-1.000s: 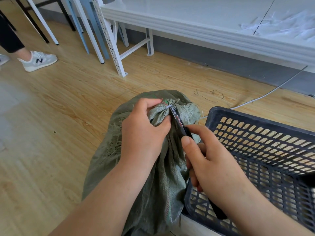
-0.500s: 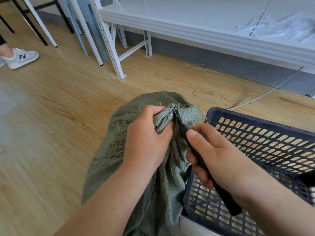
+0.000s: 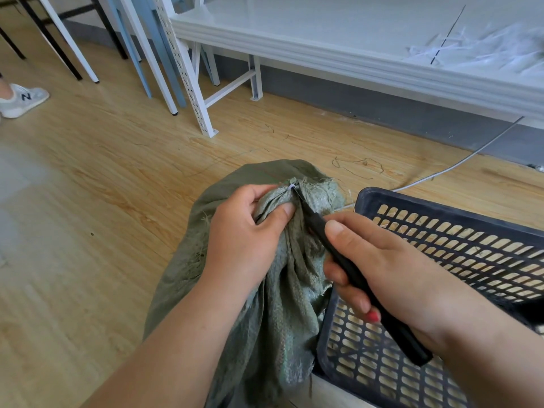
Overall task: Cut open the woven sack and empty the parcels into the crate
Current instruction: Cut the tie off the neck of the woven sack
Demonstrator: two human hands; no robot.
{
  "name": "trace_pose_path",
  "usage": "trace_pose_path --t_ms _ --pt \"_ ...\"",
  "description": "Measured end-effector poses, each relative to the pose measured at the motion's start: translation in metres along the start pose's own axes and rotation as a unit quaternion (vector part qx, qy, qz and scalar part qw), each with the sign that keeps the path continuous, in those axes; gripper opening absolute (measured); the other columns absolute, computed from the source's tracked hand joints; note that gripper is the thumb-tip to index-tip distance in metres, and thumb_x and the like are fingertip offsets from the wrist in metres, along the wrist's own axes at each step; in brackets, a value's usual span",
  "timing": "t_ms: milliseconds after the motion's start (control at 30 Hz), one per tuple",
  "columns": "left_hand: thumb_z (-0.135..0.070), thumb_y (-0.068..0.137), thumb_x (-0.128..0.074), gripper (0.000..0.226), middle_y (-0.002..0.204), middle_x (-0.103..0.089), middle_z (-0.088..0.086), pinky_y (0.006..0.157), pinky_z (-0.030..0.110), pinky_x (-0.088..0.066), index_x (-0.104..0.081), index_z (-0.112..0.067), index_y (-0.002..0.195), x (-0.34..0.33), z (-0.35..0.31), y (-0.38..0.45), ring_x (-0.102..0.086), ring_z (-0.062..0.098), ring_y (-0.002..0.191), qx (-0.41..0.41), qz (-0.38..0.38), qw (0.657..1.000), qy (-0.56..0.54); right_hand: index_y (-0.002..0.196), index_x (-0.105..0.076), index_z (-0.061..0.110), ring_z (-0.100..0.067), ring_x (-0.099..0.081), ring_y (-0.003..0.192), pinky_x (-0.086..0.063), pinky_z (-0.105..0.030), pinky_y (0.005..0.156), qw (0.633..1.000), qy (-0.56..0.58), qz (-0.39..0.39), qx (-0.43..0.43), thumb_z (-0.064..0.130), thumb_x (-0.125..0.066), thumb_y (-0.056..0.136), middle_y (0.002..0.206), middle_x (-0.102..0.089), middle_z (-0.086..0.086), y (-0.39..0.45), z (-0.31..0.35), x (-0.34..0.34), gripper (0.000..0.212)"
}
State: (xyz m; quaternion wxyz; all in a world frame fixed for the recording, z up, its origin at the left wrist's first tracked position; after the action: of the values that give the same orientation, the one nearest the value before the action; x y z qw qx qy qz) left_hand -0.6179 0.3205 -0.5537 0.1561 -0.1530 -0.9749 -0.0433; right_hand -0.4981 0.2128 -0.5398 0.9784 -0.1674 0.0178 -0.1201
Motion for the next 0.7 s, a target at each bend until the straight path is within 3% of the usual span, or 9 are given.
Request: trace_pose_path --t_ms 133,367,533,633,700 --pt "-0.02 0.085 -0.071 0.022 0.092 -0.074 -0.01 0.084 0.036 -0.057 -0.067 -0.025 0.106 0.0 0.0 0.001 -0.07 0.004 0.086 0.002 0.005 1.0 -0.007 0.098 -0.057 0.02 -0.013 -0.033 0.037 -0.028 -0.018 0.033 0.999 0.024 0.021 -0.013 0.034 -0.043 0.098 0.06 -0.048 -0.003 -0.001 0.001 0.001 0.019" --pt "-0.023 0.087 -0.067 0.018 0.089 -0.072 -0.012 0.077 0.031 -0.056 -0.063 -0.027 0.105 -0.006 -0.008 -0.008 -0.068 0.003 0.083 -0.073 -0.03 0.993 0.086 0.071 -0.055 0.028 -0.014 -0.031 0.038 -0.026 -0.017 0.031 0.996 0.07 0.031 -0.042 0.034 -0.043 0.099 0.06 -0.048 -0.004 0.001 0.001 -0.001 0.03" --pt "-0.023 0.088 -0.066 0.019 0.086 -0.07 -0.013 0.066 0.006 -0.044 -0.063 -0.024 0.107 -0.009 -0.014 -0.015 -0.064 -0.001 0.077 -0.118 -0.049 0.98 0.154 0.086 -0.051 0.017 -0.012 -0.031 0.036 -0.025 -0.016 0.03 0.993 0.097 0.037 -0.062 0.032 -0.042 0.1 0.058 -0.046 -0.004 0.003 0.001 0.0 0.023" --pt "-0.021 0.088 -0.067 0.019 0.08 -0.068 -0.013 0.06 0.005 -0.042 -0.065 -0.02 0.107 -0.007 -0.021 -0.017 -0.058 0.002 0.074 -0.161 -0.061 0.966 0.191 0.098 -0.053 0.01 -0.009 -0.031 0.035 -0.026 -0.014 0.029 0.984 0.141 0.064 -0.087 0.031 -0.042 0.1 0.057 -0.045 -0.003 0.002 0.002 0.003 0.024" --pt "-0.02 0.087 -0.068 0.021 0.078 -0.068 -0.01 0.062 0.014 -0.045 -0.065 -0.019 0.108 -0.003 -0.023 -0.014 -0.058 0.007 0.078 -0.182 -0.066 0.96 0.204 0.113 -0.053 0.005 -0.009 -0.031 0.035 -0.026 -0.014 0.029 0.977 0.167 0.085 -0.1 0.032 -0.042 0.099 0.057 -0.045 -0.003 0.001 0.004 0.005 0.031"
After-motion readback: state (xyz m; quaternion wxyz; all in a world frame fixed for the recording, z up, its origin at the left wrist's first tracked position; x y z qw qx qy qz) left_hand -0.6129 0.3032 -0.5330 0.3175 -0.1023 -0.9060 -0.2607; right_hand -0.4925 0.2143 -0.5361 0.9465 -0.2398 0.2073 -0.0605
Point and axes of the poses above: each hand's wrist, its own y-axis towards the middle knuckle, its own x-axis out of the back of the hand, z = x × y, the point moved 4 cm from there along y, towards the middle knuckle
